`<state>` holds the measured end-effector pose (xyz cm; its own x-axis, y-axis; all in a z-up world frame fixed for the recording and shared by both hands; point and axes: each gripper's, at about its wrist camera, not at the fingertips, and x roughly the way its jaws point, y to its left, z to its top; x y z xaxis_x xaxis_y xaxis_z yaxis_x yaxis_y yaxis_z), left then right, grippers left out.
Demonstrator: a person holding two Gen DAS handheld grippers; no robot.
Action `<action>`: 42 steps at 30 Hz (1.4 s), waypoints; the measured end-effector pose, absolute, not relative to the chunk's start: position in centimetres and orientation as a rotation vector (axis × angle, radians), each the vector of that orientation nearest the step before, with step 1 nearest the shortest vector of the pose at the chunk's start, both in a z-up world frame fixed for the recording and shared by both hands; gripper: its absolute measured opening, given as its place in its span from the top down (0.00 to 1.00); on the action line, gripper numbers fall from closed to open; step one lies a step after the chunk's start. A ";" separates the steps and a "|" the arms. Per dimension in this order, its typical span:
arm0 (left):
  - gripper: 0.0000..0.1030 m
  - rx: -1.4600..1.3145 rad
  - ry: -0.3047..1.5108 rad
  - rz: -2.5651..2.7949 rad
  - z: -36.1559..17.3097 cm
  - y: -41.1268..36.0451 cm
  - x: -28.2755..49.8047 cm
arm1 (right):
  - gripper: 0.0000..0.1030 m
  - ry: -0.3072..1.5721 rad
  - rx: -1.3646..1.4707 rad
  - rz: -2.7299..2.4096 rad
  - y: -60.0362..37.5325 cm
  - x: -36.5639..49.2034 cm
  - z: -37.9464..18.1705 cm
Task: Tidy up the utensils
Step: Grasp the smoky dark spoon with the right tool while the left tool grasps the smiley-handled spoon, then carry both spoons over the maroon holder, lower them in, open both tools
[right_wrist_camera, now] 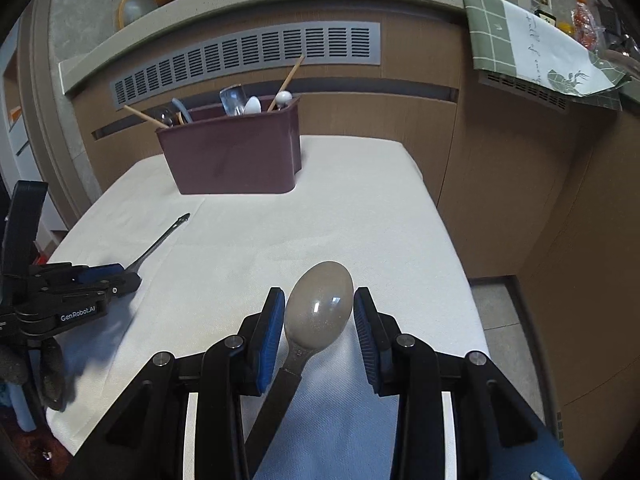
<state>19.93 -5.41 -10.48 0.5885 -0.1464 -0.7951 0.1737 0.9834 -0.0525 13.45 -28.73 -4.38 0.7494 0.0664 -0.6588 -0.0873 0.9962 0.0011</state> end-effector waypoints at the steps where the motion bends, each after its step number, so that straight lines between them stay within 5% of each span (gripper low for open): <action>1: 0.71 0.031 0.925 -0.186 -10.5 -5.3 20.0 | 0.68 0.711 -0.025 0.080 -28.9 13.3 -4.2; 21: 0.72 -0.035 0.927 -0.172 -10.2 -4.5 19.9 | 0.68 0.658 0.026 0.079 -30.0 11.9 -2.8; 42: 0.72 -0.008 0.679 -0.214 -2.1 -4.7 15.9 | 0.68 0.709 0.056 0.096 -30.3 12.4 -3.9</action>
<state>15.88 -4.68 -2.12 0.7568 -0.1988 -0.6226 0.1937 0.9781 -0.0768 12.40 -30.33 -3.86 0.7548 0.1067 -0.6472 -0.0685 0.9941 0.0840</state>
